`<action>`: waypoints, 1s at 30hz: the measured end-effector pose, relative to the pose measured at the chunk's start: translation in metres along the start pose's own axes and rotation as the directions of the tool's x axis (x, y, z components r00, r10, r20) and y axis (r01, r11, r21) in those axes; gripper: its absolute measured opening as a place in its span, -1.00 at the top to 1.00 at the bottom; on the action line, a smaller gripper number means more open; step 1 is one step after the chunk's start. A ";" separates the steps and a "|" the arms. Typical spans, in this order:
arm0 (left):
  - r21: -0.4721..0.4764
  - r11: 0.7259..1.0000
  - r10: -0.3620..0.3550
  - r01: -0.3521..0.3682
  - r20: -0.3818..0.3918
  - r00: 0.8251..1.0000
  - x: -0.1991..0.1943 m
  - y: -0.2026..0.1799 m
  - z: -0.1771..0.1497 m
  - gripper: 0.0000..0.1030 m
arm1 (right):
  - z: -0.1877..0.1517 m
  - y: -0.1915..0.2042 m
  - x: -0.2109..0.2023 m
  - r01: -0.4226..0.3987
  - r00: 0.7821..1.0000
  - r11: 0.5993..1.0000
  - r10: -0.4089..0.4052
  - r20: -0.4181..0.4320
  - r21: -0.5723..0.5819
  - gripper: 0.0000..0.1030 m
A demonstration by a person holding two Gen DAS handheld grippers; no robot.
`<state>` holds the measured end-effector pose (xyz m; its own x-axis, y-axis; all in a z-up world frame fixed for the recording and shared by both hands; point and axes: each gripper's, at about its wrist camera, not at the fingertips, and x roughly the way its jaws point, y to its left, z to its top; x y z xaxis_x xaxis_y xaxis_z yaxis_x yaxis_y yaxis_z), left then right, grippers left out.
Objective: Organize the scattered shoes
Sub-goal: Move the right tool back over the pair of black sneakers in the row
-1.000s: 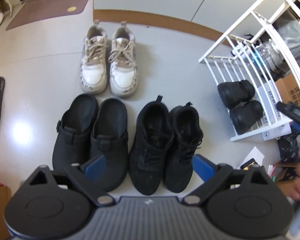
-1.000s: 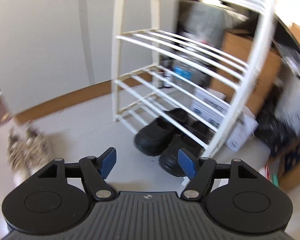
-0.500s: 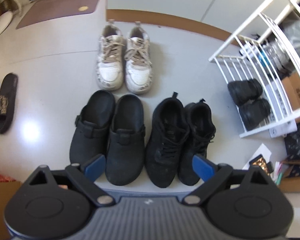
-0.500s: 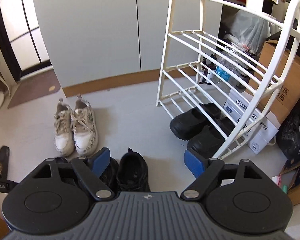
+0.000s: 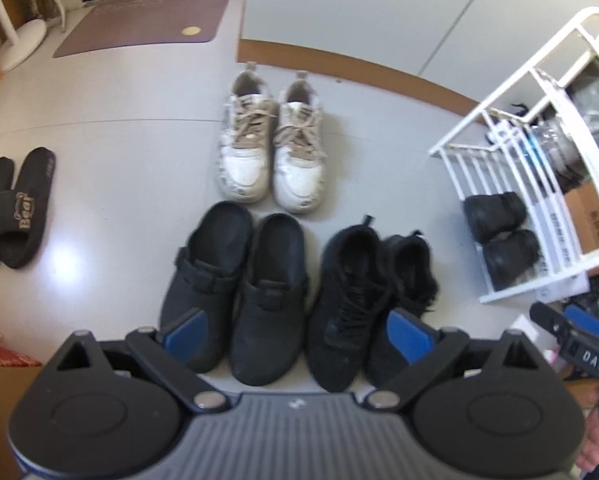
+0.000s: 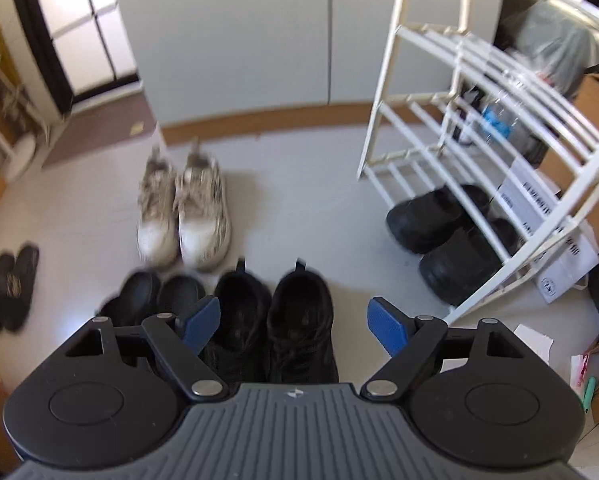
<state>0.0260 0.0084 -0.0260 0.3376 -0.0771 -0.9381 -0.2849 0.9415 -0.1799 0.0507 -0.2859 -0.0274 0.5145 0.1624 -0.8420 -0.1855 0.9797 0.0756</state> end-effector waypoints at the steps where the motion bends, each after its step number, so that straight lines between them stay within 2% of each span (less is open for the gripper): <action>1: -0.001 1.000 -0.005 0.005 -0.010 1.000 0.003 0.001 0.001 -0.86 | -0.002 0.003 0.005 0.000 1.000 1.000 -0.001 -0.011 -0.014 -0.64; 2: -0.003 1.000 -0.012 0.012 -0.021 1.000 0.007 0.002 0.001 -0.86 | -0.004 0.006 0.009 -0.002 1.000 1.000 0.002 -0.022 -0.023 -0.61; 4: -0.026 0.997 -0.072 0.071 -0.040 0.997 0.011 0.001 0.005 -0.85 | -0.007 0.011 0.015 -0.015 0.999 1.000 0.015 -0.040 -0.020 -0.55; 5: -0.031 0.996 -0.089 0.088 -0.037 0.995 0.010 0.000 0.005 -0.86 | -0.010 0.014 0.019 -0.029 0.998 0.999 0.028 -0.053 -0.017 -0.46; 8: -0.011 0.994 -0.111 0.111 -0.048 0.993 0.013 -0.007 0.003 -0.86 | -0.016 0.025 0.030 -0.031 0.997 0.999 0.029 -0.070 -0.023 -0.41; 11: -0.029 0.991 -0.136 0.134 -0.078 0.988 0.018 -0.011 0.000 -0.86 | -0.020 0.032 0.041 -0.014 0.996 0.999 0.012 -0.083 -0.030 -0.27; 14: -0.048 0.986 -0.165 0.161 -0.100 0.981 0.024 -0.015 0.003 -0.86 | -0.020 0.032 0.056 -0.040 0.991 0.999 0.041 -0.126 0.011 -0.25; 20: -0.036 0.991 -0.131 0.128 -0.084 0.988 0.030 -0.016 0.009 -0.86 | -0.016 0.031 0.083 -0.058 0.980 0.997 0.067 -0.185 0.055 -0.14; 23: -0.045 0.990 -0.135 0.130 -0.121 0.983 0.043 -0.015 0.011 -0.86 | -0.014 0.031 0.095 -0.064 0.975 0.994 0.081 -0.207 0.085 -0.11; 26: -0.067 0.987 -0.151 0.143 -0.137 0.979 0.050 -0.016 0.014 -0.86 | -0.012 0.027 0.112 -0.053 0.970 0.990 0.081 -0.228 0.128 -0.10; 30: -0.043 0.992 -0.119 0.115 -0.123 0.985 0.053 -0.022 0.021 -0.86 | -0.012 0.017 0.130 -0.016 0.970 0.987 0.054 -0.238 0.158 -0.10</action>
<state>0.0695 -0.0093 -0.0659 0.2562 -0.2288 -0.9392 -0.2822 0.9115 -0.2990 0.1044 -0.2494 -0.1416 0.2895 0.1822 -0.9397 -0.0592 0.9832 0.1724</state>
